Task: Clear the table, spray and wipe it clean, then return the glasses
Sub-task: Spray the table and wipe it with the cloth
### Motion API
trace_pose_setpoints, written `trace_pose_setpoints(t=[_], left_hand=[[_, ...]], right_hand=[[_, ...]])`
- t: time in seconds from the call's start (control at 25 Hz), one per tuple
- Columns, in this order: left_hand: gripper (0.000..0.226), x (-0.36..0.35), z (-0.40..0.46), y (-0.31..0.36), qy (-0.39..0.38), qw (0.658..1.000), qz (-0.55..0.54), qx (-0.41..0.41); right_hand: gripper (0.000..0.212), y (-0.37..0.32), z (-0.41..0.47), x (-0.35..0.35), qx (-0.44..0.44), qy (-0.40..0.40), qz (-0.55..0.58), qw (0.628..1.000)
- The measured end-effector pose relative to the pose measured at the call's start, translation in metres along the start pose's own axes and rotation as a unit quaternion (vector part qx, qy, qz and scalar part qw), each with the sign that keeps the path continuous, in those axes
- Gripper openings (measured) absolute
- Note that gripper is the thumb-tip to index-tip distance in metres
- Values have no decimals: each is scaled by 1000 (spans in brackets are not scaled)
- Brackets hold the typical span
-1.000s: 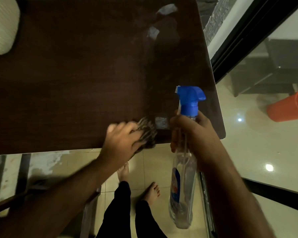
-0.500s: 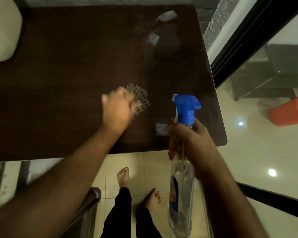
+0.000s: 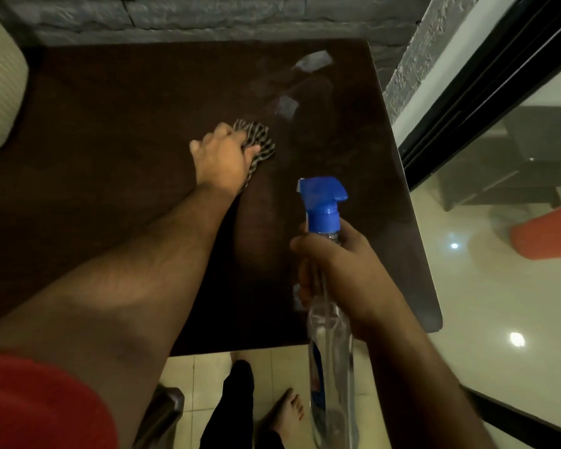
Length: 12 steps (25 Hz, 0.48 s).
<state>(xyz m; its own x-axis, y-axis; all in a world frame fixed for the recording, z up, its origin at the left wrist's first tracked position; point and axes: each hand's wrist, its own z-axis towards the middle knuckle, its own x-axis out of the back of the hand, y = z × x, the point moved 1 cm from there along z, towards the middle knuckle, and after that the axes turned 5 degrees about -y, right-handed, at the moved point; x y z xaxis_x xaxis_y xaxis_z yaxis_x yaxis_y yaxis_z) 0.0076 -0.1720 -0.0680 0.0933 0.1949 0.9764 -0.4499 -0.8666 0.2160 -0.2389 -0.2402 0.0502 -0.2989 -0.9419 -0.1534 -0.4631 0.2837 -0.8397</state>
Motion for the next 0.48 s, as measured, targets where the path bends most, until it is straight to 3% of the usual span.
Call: trace_pose_setpoints(t=[0.24,0.48], left_hand=[[35,-2,67,-8,20,1000,-7,-5],[38,0,184,-15,12,1000,-10,-11]], right_hand=[[23,-41,55,-8,-22,-20,-11,999],[22,-86,135,-10,-28,8,-7,1000]])
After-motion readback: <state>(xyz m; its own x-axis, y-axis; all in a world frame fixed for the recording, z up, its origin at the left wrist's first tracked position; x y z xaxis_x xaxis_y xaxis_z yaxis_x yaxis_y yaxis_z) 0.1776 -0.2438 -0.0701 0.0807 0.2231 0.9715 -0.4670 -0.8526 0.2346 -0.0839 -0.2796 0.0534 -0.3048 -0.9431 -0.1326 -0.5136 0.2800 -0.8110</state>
